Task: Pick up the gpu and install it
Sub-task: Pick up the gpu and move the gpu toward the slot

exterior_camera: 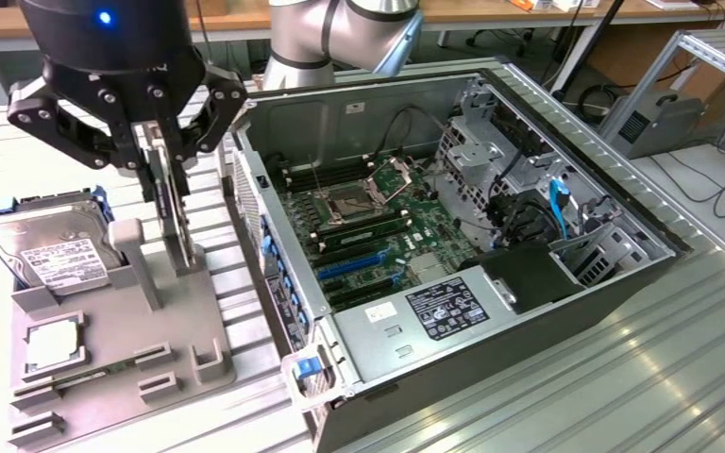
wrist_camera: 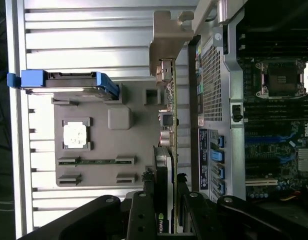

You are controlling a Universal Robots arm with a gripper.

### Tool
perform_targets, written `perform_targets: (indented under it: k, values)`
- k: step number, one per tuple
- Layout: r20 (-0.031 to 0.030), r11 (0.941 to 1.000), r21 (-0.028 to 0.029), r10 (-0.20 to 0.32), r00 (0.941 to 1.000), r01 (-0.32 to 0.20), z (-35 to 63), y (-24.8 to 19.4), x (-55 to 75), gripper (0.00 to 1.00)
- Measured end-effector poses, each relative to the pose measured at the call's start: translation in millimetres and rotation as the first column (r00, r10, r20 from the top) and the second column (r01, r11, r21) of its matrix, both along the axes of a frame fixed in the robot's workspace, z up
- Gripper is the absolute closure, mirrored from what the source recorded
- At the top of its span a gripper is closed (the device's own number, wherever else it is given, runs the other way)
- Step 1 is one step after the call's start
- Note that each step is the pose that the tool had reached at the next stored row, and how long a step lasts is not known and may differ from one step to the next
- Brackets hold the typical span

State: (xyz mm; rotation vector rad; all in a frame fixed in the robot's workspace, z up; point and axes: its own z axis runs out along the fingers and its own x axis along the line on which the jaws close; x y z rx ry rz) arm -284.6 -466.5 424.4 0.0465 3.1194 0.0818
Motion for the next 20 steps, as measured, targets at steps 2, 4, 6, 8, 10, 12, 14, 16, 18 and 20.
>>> perform_targets:
  k: [2,4,6,8,10,12,14,16,18,20]
  values:
    - [0.0,1.0,-0.0001,0.0,1.0,0.0,6.4,0.0,0.0,0.73]
    - [0.0,1.0,0.0,-0.001,1.0,0.001,12.2,0.0,0.0,0.73]
    - [0.0,1.0,0.0,-0.001,1.0,0.001,15.9,0.0,0.0,0.73]
    - [0.0,1.0,0.0,-0.001,1.0,0.001,17.0,0.0,0.0,0.73]
    - [0.0001,1.0,0.0,-0.001,1.0,0.001,17.0,0.0,0.0,0.73]
    - [0.0,1.0,0.0,-0.001,1.0,0.001,17.0,0.0,0.0,0.73]
    - [0.0,1.0,0.0,-0.001,1.0,0.001,17.0,0.0,0.0,0.73]
    - [-0.0002,1.0,-0.0003,-0.001,1.0,0.001,17.1,0.0,0.6,0.73]
    - [-0.0001,1.0,-0.0002,-0.001,1.0,0.001,17.1,0.1,4.9,0.73]
    - [-0.0001,1.0,-0.0002,-0.001,1.0,0.001,17.1,0.1,8.6,0.73]
